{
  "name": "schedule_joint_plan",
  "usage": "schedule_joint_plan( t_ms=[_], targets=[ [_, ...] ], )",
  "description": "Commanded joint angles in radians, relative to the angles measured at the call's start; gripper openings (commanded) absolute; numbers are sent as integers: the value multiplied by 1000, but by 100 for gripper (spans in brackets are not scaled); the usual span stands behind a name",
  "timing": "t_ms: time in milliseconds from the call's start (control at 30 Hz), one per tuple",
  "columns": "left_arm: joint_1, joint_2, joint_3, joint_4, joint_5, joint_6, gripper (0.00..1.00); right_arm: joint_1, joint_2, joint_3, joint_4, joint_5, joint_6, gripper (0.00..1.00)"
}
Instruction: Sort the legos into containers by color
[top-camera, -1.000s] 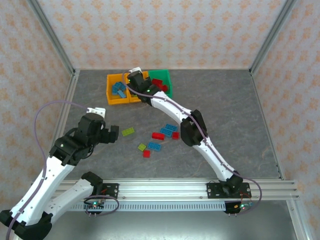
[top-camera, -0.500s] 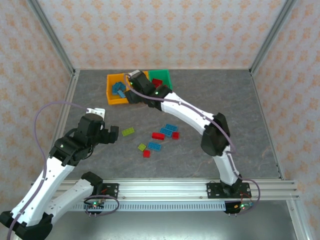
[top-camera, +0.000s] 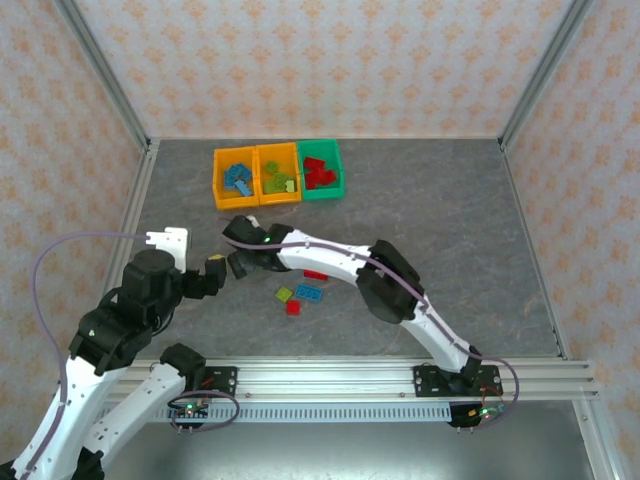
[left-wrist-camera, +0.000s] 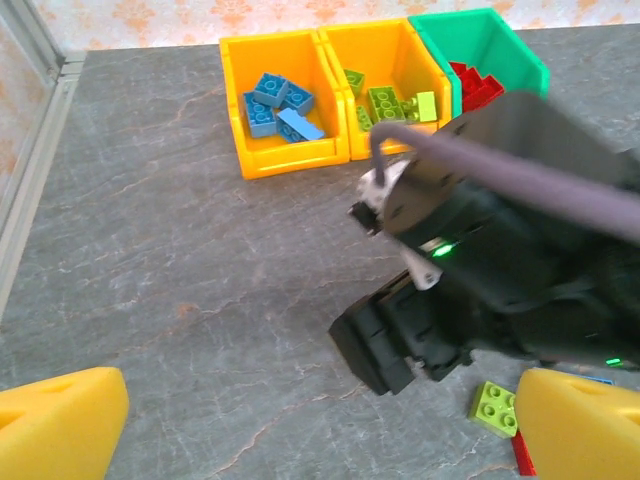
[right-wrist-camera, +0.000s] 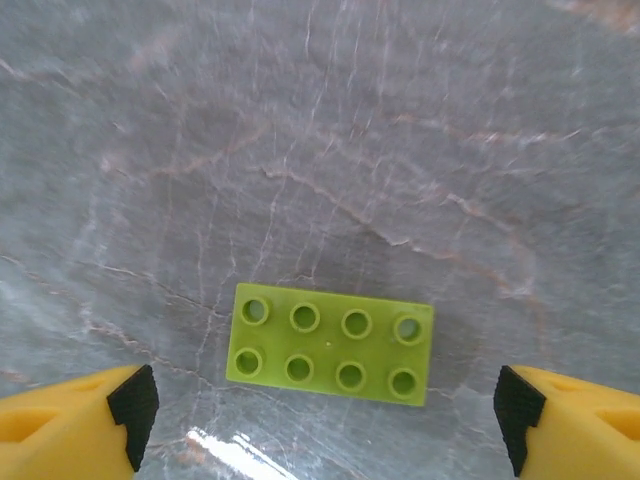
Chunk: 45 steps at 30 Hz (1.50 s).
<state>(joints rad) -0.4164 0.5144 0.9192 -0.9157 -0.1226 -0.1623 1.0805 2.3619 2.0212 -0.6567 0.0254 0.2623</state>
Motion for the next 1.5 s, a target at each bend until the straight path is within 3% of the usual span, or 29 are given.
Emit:
schedule_joint_plan(
  t_ms=[0,233,600,800,1000,1233,1467],
  targets=[
    [5,-32,-52,38,46,-1,100,-2,44,78,-72,105,18,90],
    [6,-36,-75,56,54,-12,100,-1,154,170,-130,90,24,87],
    [7,-43,-89,65,65,-18,100,-8,88,51,-64,79,82,57],
    [7,-46,-88,60,78,-26,100,-27,-58,-62,-7,117,70,56],
    [5,-41,-95,66,161,-80,100,-68,-190,-114,54,162,26,59],
    [5,-15,-101,96,181,-107,100,-189,-108,110,104,210,-81,59],
    [5,-1,-115,125,189,-147,100,-300,240,635,75,161,-166,61]
  ],
)
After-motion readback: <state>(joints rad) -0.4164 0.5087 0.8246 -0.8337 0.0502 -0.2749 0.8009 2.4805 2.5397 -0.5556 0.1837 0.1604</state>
